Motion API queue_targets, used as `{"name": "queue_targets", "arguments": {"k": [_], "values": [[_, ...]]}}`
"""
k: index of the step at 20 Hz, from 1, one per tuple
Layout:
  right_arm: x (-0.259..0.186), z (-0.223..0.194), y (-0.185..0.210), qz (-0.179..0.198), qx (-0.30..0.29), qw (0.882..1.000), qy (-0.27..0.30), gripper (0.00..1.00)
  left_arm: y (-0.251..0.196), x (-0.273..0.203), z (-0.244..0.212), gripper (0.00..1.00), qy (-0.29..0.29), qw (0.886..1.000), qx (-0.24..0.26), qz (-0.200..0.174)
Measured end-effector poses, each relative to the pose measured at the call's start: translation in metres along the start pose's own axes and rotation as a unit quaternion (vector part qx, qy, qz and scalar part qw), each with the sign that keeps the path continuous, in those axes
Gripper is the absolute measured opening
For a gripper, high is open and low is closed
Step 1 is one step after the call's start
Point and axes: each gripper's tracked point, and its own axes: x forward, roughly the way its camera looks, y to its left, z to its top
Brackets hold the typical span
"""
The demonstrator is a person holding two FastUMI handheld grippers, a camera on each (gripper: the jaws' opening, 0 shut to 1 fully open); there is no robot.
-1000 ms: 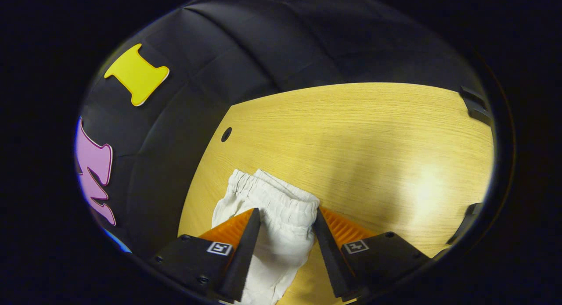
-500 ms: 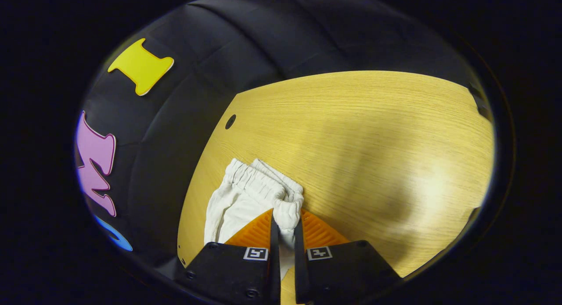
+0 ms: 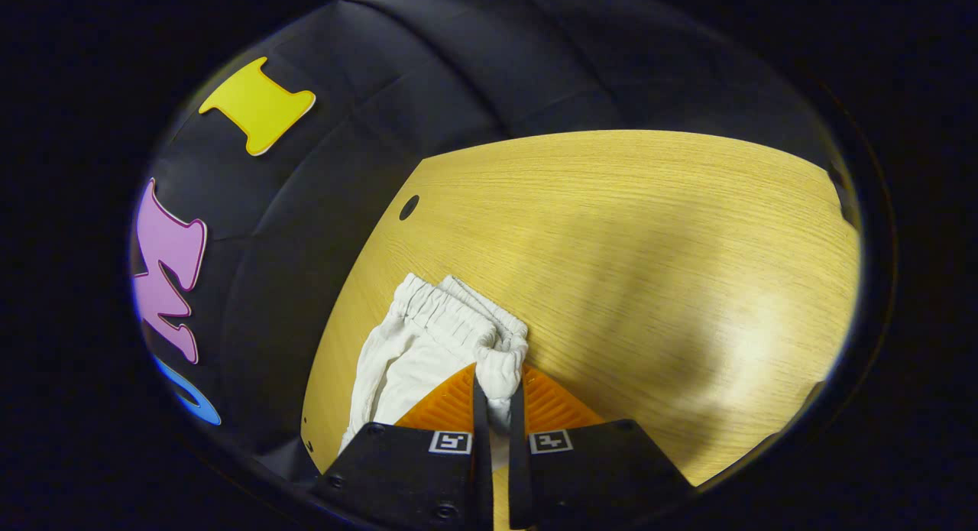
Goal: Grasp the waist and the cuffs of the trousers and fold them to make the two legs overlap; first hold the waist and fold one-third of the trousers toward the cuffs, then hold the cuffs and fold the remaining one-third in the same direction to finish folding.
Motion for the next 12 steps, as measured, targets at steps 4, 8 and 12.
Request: {"name": "queue_targets", "arguments": {"k": [4,8,12], "values": [[0.001,0.000,0.000,0.002,-0.004,1.000,-0.004,0.12,0.011,0.008,0.012,0.68,-0.015,0.999,-0.011,0.027],[-0.003,0.004,0.002,0.005,-0.013,1.000,-0.010,0.13,0.000,0.003,0.018,0.14,-0.019,0.986,-0.143,-0.078],[-0.012,0.014,0.004,0.024,-0.043,0.998,-0.043,0.12,0.007,-0.003,0.010,0.06,-0.019,0.971,-0.206,-0.119]]}}
